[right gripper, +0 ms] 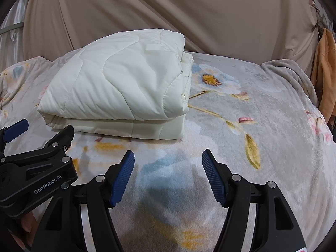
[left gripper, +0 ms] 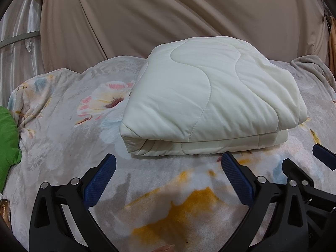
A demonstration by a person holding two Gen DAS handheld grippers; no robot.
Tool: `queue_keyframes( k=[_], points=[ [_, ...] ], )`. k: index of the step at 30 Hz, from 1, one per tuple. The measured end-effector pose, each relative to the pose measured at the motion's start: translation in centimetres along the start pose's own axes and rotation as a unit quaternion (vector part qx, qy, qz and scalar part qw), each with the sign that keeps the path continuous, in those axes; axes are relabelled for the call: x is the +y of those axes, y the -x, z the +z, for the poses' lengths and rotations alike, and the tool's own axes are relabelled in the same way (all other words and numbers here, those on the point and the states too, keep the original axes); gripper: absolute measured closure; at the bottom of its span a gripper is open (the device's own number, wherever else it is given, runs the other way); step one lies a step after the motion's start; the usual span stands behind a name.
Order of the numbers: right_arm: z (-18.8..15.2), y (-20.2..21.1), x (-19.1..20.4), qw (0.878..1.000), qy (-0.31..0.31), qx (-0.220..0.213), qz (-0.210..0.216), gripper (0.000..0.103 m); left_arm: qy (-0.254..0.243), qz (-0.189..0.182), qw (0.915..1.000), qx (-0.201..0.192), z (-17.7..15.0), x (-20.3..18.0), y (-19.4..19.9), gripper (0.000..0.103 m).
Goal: Fold large clothes
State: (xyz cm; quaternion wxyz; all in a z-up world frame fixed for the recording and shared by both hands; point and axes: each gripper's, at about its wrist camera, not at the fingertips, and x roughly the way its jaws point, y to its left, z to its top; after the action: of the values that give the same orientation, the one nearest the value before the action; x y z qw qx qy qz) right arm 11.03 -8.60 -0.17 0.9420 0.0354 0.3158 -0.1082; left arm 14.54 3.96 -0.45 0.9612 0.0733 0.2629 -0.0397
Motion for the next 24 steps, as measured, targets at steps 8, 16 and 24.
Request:
queue_keyframes(
  k=[8,16,24],
  points=[
    [-0.02,0.06,0.03,1.000,0.000,-0.001,-0.001,0.038,-0.002,0.005,1.0000,-0.002,-0.08,-0.06,0.19,0.005],
    [-0.02,0.07,0.03,1.000,0.001,-0.001,-0.001,0.038,-0.003,0.004,1.0000,-0.002,-0.06,-0.06,0.17,0.005],
    [-0.03,0.06,0.00,1.000,0.001,-0.001,-0.001,0.038,-0.003,0.004,1.0000,-0.002,-0.09,-0.09,0.20,0.005]
  ],
)
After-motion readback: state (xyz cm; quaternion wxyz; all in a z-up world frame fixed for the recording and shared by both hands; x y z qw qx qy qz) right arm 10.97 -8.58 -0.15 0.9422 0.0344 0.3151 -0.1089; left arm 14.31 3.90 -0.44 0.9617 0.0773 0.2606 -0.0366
